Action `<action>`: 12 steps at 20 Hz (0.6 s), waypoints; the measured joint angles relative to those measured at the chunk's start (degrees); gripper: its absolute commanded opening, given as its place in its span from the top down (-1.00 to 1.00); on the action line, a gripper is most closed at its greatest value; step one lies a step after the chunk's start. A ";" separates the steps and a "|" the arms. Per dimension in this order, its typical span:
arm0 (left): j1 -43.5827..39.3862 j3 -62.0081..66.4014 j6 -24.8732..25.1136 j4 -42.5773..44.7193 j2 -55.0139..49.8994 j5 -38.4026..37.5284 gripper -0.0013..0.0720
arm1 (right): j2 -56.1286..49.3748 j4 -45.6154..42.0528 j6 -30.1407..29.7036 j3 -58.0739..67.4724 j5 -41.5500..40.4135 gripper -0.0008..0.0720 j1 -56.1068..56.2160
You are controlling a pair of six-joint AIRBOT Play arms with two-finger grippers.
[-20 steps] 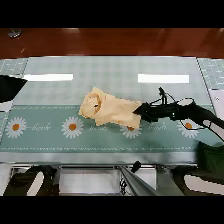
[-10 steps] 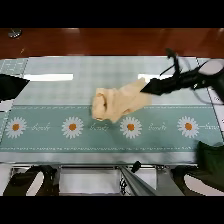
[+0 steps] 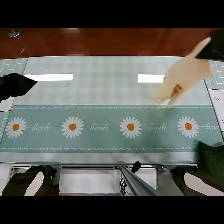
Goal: Fold the shirts.
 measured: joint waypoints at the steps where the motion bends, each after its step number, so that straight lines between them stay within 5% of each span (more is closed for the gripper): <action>1: 0.00 0.00 0.66 0.02 -0.28 -0.02 0.91 | 0.17 -0.42 0.85 1.11 1.55 0.87 -2.47; 12: 0.07 0.00 6.40 1.11 -2.78 4.76 0.91 | 1.29 -5.49 8.72 1.92 5.79 0.87 -19.82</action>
